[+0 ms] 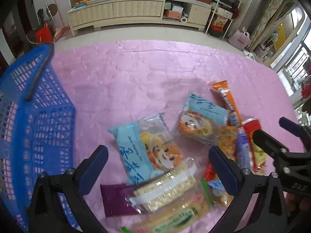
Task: Organize snacks
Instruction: 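Lower the left and right grippers onto two blue-labelled bread bun packs, then grasp a bread bun pack with the left gripper while the right grasps another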
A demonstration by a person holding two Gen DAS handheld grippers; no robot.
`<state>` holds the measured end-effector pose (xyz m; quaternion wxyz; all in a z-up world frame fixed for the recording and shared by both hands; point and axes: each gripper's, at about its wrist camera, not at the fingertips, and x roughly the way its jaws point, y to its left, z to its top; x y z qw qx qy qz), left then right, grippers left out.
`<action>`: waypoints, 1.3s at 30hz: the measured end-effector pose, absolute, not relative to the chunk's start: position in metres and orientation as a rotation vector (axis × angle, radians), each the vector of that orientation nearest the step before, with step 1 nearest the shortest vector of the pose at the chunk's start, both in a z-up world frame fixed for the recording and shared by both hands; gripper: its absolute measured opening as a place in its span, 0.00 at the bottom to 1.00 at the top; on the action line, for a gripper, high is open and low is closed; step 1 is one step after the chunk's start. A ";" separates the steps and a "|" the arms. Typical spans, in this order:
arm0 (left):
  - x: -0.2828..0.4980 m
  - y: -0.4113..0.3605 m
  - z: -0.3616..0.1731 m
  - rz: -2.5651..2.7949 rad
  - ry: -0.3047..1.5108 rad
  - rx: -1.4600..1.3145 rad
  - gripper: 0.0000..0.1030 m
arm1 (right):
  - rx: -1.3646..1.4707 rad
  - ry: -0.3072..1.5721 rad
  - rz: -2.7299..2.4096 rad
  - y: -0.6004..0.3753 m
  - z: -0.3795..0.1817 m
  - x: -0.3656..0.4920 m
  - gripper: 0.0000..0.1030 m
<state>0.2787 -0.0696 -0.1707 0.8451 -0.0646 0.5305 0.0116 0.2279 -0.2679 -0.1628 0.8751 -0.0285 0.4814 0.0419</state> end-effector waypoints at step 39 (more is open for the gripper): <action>0.269 -0.064 -0.138 0.035 0.965 -0.052 0.62 | -0.208 1.036 0.376 -0.226 -0.165 0.252 1.00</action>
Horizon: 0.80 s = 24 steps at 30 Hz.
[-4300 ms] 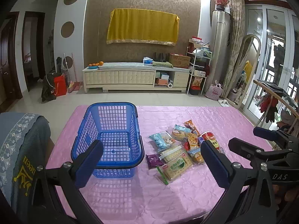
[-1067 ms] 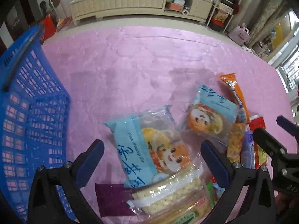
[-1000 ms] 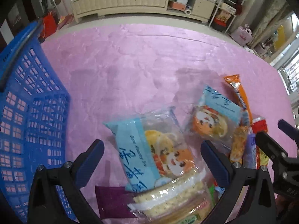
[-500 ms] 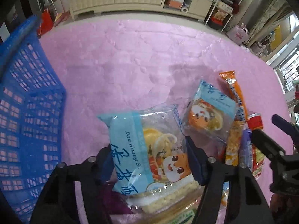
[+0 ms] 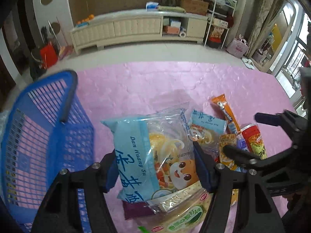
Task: Organize snacks
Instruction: 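Grasp a bread bun pack with the left gripper while the right grasps another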
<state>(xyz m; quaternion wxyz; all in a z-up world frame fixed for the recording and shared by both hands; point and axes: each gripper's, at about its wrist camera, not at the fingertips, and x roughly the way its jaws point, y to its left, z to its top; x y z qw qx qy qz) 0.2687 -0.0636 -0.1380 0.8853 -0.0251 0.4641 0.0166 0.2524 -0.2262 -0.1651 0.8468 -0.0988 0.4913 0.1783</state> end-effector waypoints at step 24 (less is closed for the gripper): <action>0.245 -0.060 -0.124 0.101 0.895 0.002 0.62 | -0.253 1.090 0.596 -0.218 -0.195 0.291 0.69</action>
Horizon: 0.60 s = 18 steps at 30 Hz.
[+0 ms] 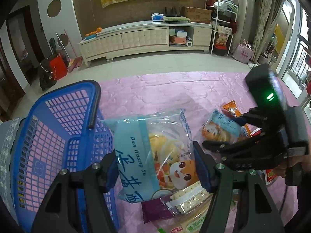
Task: Organize snacks
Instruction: 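Grasp a bread bun pack with the left gripper while the right grasps another, then carry both bun packs over the blue basket with left and right grippers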
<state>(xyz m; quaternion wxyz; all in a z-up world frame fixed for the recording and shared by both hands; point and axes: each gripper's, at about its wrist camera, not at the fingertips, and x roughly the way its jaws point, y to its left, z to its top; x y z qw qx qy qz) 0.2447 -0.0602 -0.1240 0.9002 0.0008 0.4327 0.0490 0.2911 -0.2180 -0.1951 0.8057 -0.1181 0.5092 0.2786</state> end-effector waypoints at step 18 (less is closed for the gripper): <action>0.190 -0.057 -0.075 0.063 0.785 -0.019 0.62 | -0.178 0.919 0.593 -0.212 -0.100 0.228 0.69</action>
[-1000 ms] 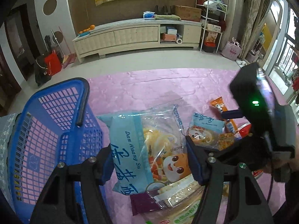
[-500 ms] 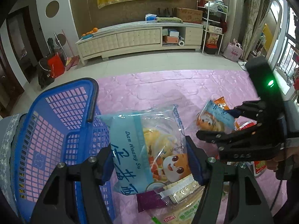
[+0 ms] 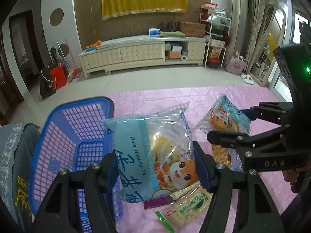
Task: Organize snacks
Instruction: 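Carry both bun packs over the blue basket with left and right grippers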
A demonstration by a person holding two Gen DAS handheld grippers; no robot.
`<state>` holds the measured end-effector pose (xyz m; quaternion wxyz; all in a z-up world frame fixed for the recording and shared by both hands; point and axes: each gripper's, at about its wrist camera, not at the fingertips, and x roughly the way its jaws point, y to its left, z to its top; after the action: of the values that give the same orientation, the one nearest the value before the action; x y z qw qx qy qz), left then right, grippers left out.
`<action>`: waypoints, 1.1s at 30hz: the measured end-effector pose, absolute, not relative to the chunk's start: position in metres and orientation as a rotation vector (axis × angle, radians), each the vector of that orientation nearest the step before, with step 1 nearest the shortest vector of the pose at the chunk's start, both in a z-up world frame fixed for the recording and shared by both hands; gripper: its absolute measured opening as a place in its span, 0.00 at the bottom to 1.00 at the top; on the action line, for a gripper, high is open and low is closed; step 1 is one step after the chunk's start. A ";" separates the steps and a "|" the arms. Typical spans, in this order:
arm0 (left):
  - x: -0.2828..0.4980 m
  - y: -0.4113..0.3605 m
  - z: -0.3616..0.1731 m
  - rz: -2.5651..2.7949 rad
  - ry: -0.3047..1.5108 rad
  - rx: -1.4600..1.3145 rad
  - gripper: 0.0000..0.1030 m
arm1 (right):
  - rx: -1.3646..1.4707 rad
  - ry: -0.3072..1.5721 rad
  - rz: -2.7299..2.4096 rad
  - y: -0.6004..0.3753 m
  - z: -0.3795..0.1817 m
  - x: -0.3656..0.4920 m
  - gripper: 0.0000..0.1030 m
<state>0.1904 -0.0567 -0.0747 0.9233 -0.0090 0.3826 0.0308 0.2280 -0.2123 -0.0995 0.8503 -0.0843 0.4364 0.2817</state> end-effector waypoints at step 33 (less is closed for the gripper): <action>0.130 0.079 -0.001 0.066 0.767 -0.009 0.62 | -0.048 0.887 0.552 -0.113 -0.040 0.191 0.69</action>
<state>0.1300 0.0794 -0.0015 0.9268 -0.0042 0.3742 0.0322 0.1913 -0.1132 -0.0403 0.8664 -0.0229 0.4237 0.2634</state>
